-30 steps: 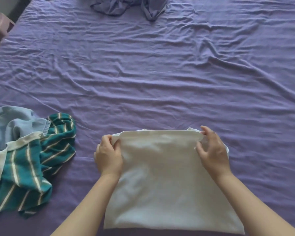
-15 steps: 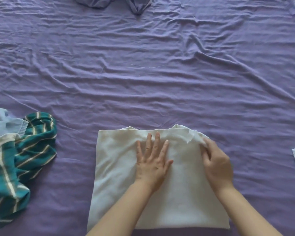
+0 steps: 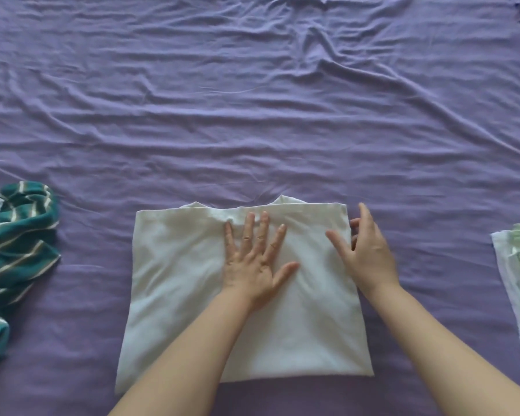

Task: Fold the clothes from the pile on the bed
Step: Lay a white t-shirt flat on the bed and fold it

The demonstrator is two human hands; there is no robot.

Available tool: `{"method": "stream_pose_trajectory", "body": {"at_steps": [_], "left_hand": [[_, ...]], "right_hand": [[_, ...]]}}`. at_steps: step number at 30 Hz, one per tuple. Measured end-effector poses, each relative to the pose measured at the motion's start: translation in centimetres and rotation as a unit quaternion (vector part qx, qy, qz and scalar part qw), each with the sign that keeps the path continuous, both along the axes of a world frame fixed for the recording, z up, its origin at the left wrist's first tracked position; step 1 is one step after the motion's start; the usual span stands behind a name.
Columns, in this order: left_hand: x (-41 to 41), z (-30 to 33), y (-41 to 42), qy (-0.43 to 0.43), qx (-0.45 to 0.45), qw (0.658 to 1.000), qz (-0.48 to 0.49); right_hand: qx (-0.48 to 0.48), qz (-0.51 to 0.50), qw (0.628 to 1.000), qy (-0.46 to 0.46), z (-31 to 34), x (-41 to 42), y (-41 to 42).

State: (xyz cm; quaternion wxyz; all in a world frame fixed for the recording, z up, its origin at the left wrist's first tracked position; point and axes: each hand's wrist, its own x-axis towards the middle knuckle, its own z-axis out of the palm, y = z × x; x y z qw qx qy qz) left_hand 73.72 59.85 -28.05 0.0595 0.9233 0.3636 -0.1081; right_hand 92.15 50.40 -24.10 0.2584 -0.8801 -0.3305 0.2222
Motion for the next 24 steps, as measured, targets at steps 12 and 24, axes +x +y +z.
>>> {"method": "stream_pose_trajectory", "body": {"at_steps": [12, 24], "left_hand": [[0.7, 4.4, -10.8, -0.033, -0.091, 0.993, 0.063], [0.3, 9.4, -13.1, -0.396, -0.361, 0.751, 0.385]], "right_hand": [[-0.068, 0.091, 0.993, 0.011, 1.4, -1.6, -2.8], [0.07, 0.107, 0.923, 0.362, 5.6, -4.3, -1.1]]}}
